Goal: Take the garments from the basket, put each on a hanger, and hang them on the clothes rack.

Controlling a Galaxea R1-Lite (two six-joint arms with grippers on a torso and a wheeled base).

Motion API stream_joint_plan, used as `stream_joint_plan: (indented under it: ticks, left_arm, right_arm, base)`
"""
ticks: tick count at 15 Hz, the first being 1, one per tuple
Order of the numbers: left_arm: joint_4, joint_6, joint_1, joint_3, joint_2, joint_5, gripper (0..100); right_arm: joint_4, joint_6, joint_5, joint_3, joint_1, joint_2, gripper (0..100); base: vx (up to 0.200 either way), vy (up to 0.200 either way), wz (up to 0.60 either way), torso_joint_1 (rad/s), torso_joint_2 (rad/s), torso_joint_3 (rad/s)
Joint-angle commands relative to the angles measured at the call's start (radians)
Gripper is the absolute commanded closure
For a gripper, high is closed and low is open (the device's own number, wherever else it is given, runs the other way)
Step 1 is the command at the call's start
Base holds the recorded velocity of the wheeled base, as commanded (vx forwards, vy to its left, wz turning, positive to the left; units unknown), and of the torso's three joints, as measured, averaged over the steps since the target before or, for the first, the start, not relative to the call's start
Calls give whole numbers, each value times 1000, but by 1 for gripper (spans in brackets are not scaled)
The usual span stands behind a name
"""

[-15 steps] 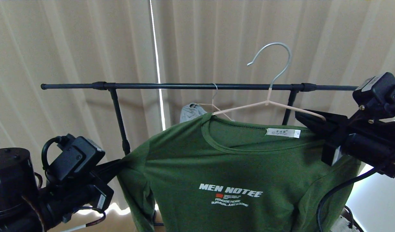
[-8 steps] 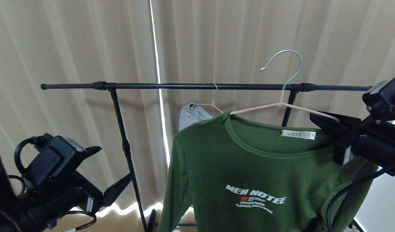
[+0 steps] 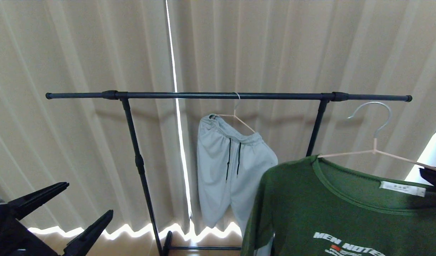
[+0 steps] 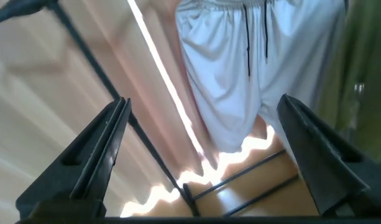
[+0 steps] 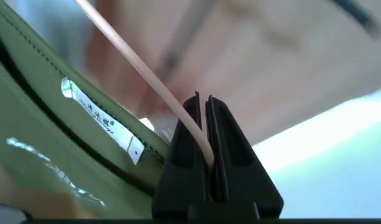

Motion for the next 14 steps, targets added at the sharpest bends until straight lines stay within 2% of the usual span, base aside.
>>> stream_joint_plan:
  ticks: [1,4,7,14]
  left_arm:
    - [0,-4,20,8,-62,0,0]
    - [1,-18,69,19,-69,0,0]
    - [3,-21,144,25,-75,-1,0]
    - [4,-22,141,13,-66,-3,0]
  right_arm:
    - [50,-8,-5,-8,-107,-128,100]
    - [76,-6,-19,0,-213,-158,100]
    - [76,-8,-56,11,-270,-160,100]
    - [63,-6,-79,15,-276,-118,100]
  base:
    - [0,0,0,0,0,0]
    - [0,0,0,0,0,0]
    - [0,0,0,0,0,0]
    - [0,0,0,0,0,0]
